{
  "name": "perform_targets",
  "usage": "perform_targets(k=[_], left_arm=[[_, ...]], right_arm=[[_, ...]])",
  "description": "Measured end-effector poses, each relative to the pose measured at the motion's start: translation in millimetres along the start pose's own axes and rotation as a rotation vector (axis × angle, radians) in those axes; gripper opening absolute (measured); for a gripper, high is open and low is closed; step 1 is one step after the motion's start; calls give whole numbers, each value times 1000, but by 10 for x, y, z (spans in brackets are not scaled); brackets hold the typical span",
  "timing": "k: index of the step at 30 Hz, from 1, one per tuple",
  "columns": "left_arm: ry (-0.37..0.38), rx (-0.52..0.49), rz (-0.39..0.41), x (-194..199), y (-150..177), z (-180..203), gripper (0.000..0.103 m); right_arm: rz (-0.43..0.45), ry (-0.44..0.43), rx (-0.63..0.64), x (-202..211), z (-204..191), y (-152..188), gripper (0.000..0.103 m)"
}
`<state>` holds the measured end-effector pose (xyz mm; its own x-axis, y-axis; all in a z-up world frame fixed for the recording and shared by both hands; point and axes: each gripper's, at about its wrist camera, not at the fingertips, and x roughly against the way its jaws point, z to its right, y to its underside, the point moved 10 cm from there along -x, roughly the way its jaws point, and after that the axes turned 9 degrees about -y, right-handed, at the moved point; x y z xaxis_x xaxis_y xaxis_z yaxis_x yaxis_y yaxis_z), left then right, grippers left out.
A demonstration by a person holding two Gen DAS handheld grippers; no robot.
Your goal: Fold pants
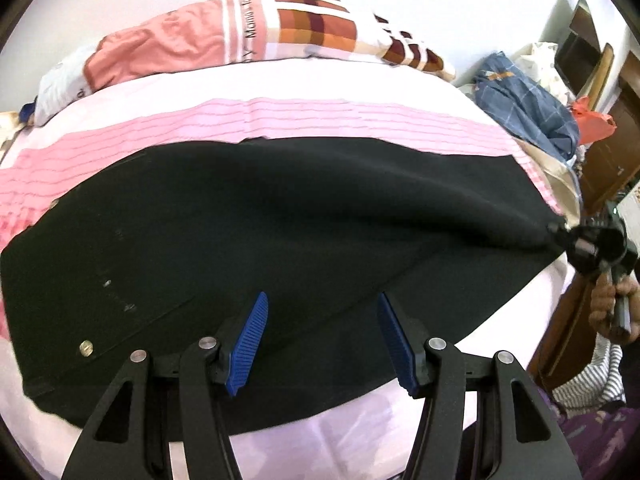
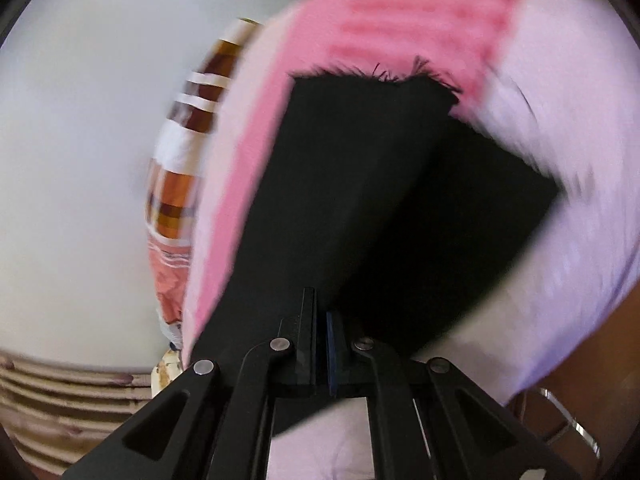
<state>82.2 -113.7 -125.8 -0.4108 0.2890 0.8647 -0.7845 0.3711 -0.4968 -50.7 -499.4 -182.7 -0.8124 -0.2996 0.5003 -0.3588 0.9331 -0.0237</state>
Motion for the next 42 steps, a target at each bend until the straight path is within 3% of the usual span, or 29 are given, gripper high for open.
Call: perform_targets(k=[3,6,8,10,12,14,17,20,24,26,33,34,35,36,42], left_arm=[[-5,20,3,15,33,-85,58],[-7,38,15,46,64,-151,58],[2,42,15,58,89,-146,58],[21,37,24,76,113,-109,58],[33,26,41,104,130,-46,58],[49,0,54,118,160,35,58],[72,-19,59,114,196,105,58],[89,-9,63,130,229,101,58],[124,56,53,154,297,-7,58],[137,100,58,176,308,-94,58],[157,176,61,134,354,-271,58],[157,179,54,116,372,-287,58],[157,186,48,97,382,-311,58],[156,194,45,84,387,-335,58],[132,213,57,126,349,-499,58]], right_arm=[[22,-32,-45,-12,149,27,3],[45,-67,-70,32,112,-3,12],[67,-148,-149,71,53,59,44],[39,-175,-117,17,-119,242,49],[-31,-196,-67,-150,-348,528,49],[-159,-287,-34,-434,-664,967,49],[-300,-300,33,-840,-932,1447,49],[-417,-286,88,-1333,-1152,1824,49],[-463,-210,135,-1769,-1232,1961,49],[-449,-164,153,-1900,-1222,1973,49],[-345,-148,186,-2095,-1314,1925,49],[-338,-145,208,-2101,-1329,1942,45],[-342,-133,234,-2073,-1324,1986,23],[-358,-120,254,-2082,-1316,2011,11],[-386,-171,246,-1998,-1445,2126,5]])
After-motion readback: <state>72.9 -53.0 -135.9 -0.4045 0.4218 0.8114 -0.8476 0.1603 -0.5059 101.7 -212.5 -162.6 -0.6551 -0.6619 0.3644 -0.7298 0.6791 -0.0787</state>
